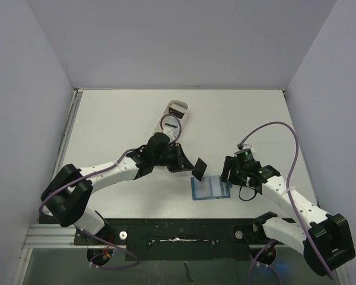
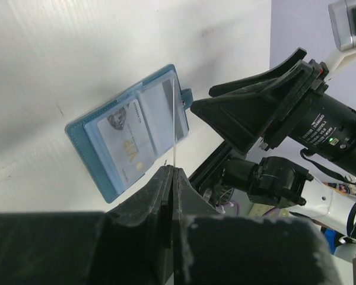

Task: Put the credit cards into the card holder
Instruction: Insert the credit card into the card holder.

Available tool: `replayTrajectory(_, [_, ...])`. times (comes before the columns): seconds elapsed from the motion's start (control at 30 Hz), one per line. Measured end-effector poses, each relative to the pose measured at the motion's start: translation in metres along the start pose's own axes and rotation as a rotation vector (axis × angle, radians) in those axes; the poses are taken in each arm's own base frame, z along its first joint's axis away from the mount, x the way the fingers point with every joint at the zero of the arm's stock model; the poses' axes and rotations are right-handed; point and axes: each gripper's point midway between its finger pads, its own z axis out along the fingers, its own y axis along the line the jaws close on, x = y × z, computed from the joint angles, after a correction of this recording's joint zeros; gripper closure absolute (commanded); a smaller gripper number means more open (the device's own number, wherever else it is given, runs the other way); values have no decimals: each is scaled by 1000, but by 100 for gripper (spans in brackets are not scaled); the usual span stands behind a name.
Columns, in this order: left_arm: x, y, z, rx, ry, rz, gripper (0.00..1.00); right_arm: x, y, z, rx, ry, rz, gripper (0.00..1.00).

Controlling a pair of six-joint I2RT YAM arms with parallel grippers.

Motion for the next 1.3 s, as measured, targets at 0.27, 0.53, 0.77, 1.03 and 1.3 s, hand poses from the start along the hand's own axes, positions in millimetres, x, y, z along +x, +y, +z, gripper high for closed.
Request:
replayTrajectory(0.27, [12,15,7,-34,11,-31,100,2,0,6,-10,-4,8,41])
replayTrajectory(0.53, [14,28,10,-93,-26,-59,100,22,-2,15,-23,50,33,54])
replayTrajectory(0.77, [24,42,12,-149,-38,-85,100,30,18,13,-85,58,33,60])
replayTrajectory(1.03, [28,41,12,-147,-33,-98,100,45,38,12,-124,82,2,65])
replayTrajectory(1.3, [45,46,13,-138,-3,-124,100,46,39,13,-111,74,11,63])
